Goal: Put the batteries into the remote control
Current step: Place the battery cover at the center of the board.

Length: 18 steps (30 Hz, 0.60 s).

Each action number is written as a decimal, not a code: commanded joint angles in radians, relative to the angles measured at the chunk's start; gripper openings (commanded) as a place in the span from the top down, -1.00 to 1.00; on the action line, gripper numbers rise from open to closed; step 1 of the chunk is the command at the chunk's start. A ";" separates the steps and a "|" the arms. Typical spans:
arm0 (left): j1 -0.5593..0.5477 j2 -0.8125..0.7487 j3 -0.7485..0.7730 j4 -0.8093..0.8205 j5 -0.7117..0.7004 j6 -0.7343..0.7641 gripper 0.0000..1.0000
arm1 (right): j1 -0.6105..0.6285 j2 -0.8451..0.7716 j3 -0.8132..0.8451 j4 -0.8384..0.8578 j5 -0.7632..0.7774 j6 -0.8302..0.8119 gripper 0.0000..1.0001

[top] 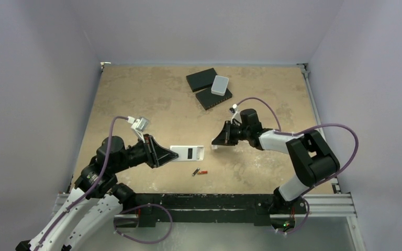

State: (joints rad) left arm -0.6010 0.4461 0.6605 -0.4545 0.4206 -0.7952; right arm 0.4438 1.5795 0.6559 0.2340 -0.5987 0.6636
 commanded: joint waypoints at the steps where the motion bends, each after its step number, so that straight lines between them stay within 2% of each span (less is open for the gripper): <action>1: 0.007 0.007 0.004 0.062 0.024 0.017 1.00 | -0.011 0.027 -0.010 0.088 -0.048 -0.003 0.98; 13: 0.007 0.008 0.000 0.064 0.027 0.017 1.00 | -0.029 0.114 -0.047 0.183 -0.080 0.016 0.89; 18: 0.006 0.008 -0.002 0.062 0.024 0.016 1.00 | -0.034 0.125 -0.062 0.198 -0.077 0.013 0.73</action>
State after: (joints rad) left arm -0.6010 0.4534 0.6586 -0.4488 0.4343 -0.7921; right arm 0.4175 1.7008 0.6128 0.3828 -0.6632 0.6807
